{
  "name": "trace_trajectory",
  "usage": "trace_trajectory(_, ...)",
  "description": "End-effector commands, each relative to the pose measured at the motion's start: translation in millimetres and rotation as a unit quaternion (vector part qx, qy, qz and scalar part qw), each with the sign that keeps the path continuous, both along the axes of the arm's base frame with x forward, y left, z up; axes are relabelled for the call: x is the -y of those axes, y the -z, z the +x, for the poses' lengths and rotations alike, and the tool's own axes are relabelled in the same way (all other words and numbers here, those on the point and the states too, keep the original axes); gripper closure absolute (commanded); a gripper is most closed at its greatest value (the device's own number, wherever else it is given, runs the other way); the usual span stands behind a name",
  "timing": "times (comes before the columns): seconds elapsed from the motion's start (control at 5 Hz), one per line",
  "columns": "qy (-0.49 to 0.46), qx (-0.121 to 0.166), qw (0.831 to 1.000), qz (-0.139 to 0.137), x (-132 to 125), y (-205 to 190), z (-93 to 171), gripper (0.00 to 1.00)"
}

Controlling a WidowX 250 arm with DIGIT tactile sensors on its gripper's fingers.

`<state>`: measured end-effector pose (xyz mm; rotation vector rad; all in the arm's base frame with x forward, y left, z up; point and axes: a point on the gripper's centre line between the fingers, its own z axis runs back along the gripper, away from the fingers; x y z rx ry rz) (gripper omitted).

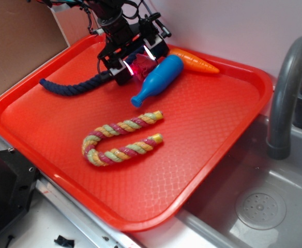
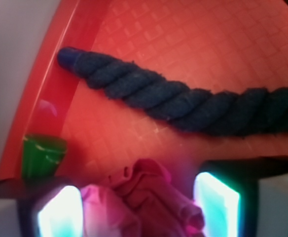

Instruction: Grab the red paper.

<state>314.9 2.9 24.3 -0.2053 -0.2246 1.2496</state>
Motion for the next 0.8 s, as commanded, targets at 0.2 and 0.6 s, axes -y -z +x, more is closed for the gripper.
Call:
trace_trajectory(0.2,-0.009,-0.034,0.999,0.018,0.3,-4.2,-4.2,1.00)
trace_trajectory(0.6,0.142,-0.065,0.987,0.025,-14.1,-80.3,-25.8,1.00)
